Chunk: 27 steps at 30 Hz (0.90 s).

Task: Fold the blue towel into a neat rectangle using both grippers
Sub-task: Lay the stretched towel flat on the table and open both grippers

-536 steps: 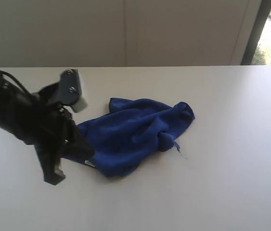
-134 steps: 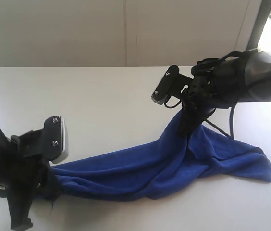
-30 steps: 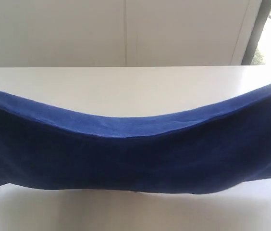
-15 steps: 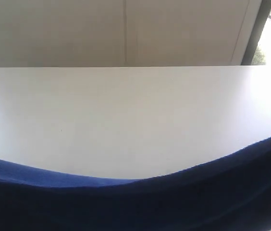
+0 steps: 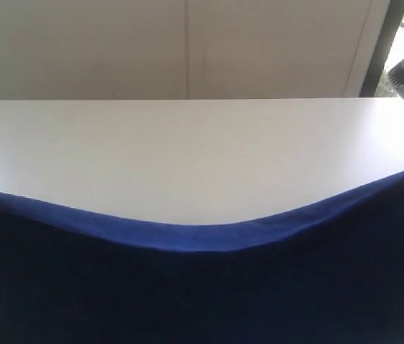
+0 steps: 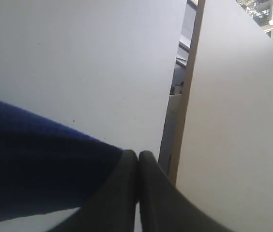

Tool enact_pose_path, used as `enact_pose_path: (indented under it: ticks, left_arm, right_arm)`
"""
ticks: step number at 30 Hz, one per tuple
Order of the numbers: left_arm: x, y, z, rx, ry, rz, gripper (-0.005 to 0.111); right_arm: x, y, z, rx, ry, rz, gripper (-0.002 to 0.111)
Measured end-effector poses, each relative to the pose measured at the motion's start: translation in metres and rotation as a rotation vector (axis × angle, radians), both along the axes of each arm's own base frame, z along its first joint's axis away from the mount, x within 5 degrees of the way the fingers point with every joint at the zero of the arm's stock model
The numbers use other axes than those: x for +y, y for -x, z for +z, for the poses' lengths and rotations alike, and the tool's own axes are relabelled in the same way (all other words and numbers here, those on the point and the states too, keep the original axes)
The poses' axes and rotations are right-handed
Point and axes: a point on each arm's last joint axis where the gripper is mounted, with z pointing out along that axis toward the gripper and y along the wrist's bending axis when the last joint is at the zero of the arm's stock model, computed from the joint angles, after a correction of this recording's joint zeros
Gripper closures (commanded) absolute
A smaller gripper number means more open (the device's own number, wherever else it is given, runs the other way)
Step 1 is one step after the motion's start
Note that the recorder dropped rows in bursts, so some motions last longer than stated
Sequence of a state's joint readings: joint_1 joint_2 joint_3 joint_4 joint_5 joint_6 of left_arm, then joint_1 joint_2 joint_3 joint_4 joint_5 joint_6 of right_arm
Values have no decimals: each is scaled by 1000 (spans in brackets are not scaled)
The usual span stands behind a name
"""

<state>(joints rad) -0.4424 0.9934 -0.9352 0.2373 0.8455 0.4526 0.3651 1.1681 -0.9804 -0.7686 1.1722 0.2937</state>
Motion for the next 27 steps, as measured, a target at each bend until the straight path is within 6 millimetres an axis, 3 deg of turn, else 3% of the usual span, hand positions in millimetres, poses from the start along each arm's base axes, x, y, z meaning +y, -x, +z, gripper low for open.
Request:
enact_pose_path:
  ticks: [6,10,13,19,27]
  left_arm:
    - [-18,-50,-38,42,-68,42,107]
    - [-28,-83,-70,45,-110,72,107]
    - [-19,-108,-93,37,-98,149,107]
    - [0,-143,-117,-52,-6,199,107]
    - [17,-170,-142,-116,67,223,107]
  right_arm:
    - [9,-36,-38,-22,14,18,108]
    - [-4,-66,-67,-14,8,-29,108]
    - [-15,-85,-89,-4,-17,-21,108]
    - [-31,-117,-126,-10,-27,-3,108]
    - [-36,-173,-151,-49,-34,26,108]
